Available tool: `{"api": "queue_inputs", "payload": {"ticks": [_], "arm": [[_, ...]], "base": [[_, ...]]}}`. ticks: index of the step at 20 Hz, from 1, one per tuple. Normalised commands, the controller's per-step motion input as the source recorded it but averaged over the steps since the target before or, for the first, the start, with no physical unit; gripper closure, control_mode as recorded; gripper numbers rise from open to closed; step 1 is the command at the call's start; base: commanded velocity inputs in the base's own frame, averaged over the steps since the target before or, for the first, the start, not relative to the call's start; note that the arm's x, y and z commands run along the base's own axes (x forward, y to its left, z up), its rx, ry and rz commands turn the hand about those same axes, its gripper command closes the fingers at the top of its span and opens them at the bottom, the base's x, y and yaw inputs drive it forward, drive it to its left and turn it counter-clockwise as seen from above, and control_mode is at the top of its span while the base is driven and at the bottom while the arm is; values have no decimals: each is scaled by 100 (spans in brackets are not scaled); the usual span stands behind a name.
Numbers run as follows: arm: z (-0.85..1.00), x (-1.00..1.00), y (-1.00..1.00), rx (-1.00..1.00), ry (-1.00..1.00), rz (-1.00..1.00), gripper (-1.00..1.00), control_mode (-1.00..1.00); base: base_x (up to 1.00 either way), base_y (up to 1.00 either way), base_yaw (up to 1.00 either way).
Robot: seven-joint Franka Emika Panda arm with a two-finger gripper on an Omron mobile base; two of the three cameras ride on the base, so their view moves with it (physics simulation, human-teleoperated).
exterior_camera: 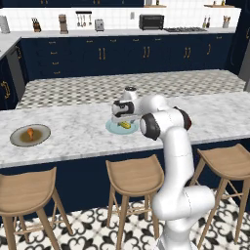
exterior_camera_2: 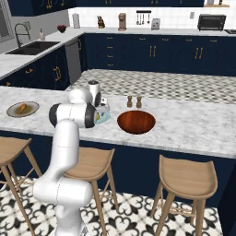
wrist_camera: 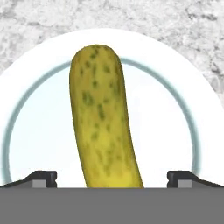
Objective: Pick the chicken drumstick and cucumber from their plates and place them in the bowl. Then put the bowl in the fridge.
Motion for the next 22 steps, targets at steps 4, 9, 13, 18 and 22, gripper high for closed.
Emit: {"api": "queue_inputs", "payload": {"ticks": [4, 9, 13, 18, 22], "arm": [[-31, 32, 11, 0, 0, 0, 100, -100], [-13, 4, 5, 0, 0, 0, 100, -100], [-1, -8, 1, 0, 0, 0, 100, -100], [42, -83, -33, 8, -2, -3, 100, -100], [37, -100, -57, 11, -18, -3, 100, -100]], "base": [[0, 0, 0], [0, 0, 0], [0, 0, 0], [0, 0, 0], [0, 0, 0]]}}
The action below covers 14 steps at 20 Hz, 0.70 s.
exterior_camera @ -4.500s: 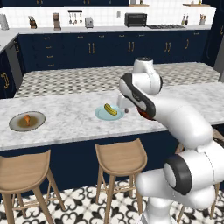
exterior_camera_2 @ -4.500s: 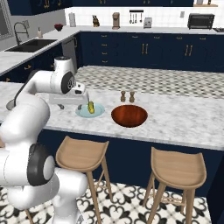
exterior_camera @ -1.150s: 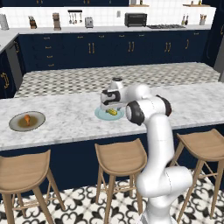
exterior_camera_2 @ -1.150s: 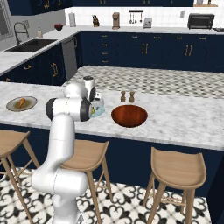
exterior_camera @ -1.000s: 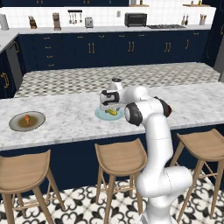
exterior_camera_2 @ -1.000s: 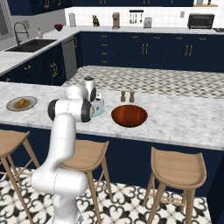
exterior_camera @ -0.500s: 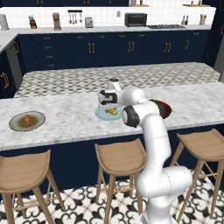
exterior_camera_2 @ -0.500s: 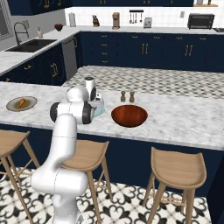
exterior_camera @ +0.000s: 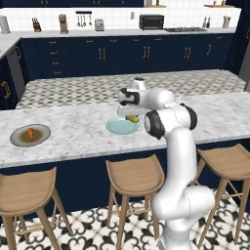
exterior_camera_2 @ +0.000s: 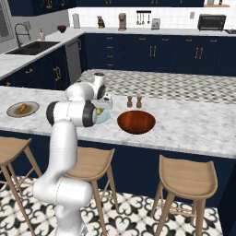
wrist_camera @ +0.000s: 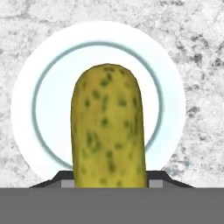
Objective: Pick the chicken drumstick and cucumber from their plates and place them in the bowl. Then put the bowl in the fridge.
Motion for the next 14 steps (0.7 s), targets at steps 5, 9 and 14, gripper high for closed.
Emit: {"api": "queue_inputs", "payload": {"ticks": [5, 9, 14], "arm": [[57, -100, -50, 11, -21, -6, 100, -100], [68, -100, -43, 10, -7, -14, 100, -100], [40, -89, -63, 3, 2, -18, 100, -100]], "base": [[0, 0, 0], [0, 0, 0], [0, 0, 0]]}}
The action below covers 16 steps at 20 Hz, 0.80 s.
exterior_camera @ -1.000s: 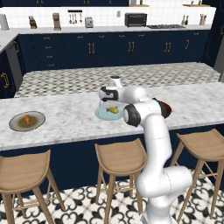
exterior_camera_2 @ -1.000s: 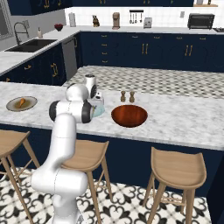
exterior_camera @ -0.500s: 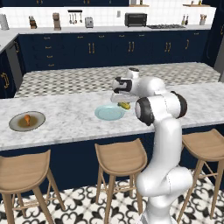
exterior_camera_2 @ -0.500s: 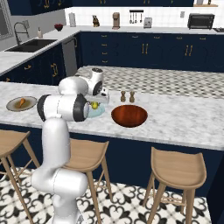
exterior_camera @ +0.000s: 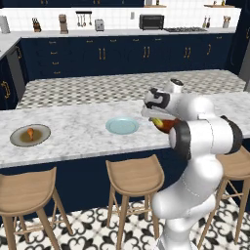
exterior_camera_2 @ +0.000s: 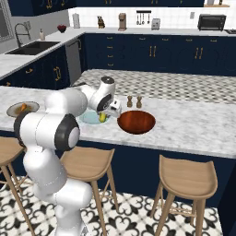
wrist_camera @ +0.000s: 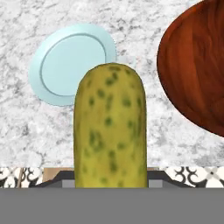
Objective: Pick the chicken drumstick and cucumber from their plates and place them in the bowl. Then put the bowl in the fridge.
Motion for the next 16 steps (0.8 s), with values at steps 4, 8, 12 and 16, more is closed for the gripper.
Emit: {"api": "queue_inputs", "payload": {"ticks": [4, 8, 12, 16], "arm": [[33, -16, -57, 0, 0, -11, 100, -100], [31, 23, -56, 2, 7, -7, 100, -100], [2, 40, -69, 4, 17, -2, 100, -100], [-9, 58, -56, 0, 20, 0, 100, -100]], "base": [[0, 0, 0], [0, 0, 0], [0, 0, 0], [0, 0, 0]]}}
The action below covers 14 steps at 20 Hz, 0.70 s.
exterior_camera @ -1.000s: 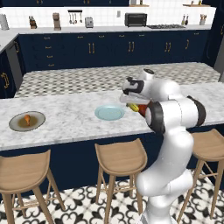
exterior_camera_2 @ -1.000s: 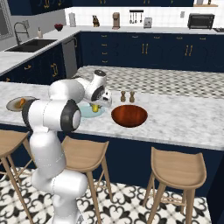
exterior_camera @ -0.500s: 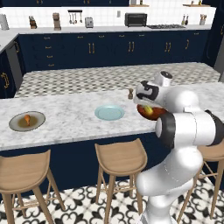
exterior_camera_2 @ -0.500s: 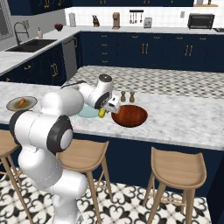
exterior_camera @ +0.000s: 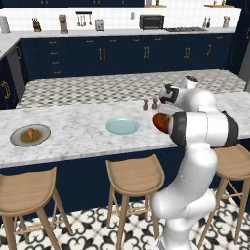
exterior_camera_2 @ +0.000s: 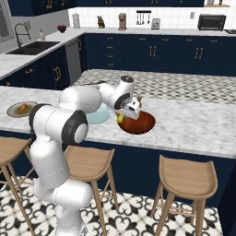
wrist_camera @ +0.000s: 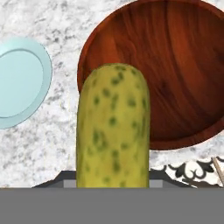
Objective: Pick the chicken drumstick and cucumber from their plates and place them in the bowl. Then put the bowl in the fridge.
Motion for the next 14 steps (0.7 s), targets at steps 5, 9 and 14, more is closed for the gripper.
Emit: {"api": "queue_inputs", "payload": {"ticks": [5, 9, 14], "arm": [[-43, 58, -22, 0, 11, 0, 100, -100], [-44, 40, -18, 0, 3, 0, 100, -100], [-53, 8, -7, 0, 0, 0, 100, -100]], "base": [[0, 0, 0], [0, 0, 0], [0, 0, 0]]}}
